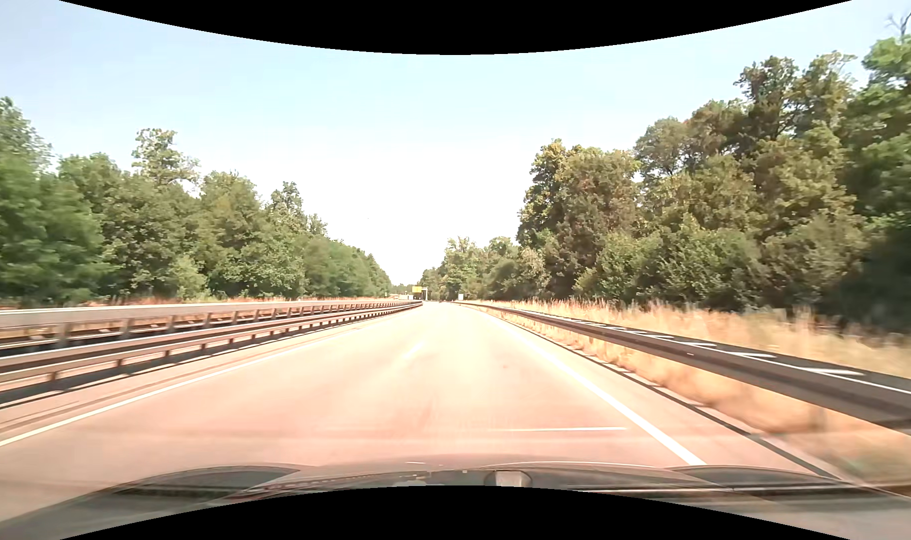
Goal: Follow the waypoints while adhering to traffic rules and regulations
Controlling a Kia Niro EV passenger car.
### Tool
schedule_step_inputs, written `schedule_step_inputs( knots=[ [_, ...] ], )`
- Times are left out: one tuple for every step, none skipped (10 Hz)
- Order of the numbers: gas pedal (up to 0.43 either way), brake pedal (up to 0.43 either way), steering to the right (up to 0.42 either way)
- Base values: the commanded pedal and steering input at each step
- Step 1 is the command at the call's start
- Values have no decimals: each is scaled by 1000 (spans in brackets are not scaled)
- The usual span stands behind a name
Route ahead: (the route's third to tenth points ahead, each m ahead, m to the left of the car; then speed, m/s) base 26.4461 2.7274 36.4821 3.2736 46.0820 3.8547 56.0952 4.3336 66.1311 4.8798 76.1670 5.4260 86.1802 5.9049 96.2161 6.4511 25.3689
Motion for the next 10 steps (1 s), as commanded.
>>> schedule_step_inputs(
  knots=[
    [189,0,-5],
    [189,0,-5],
    [189,0,-5],
    [189,0,-5],
    [189,0,-5],
    [189,0,-5],
    [189,0,-5],
    [189,0,-5],
    [189,0,-5],
    [189,0,-5]
  ],
)
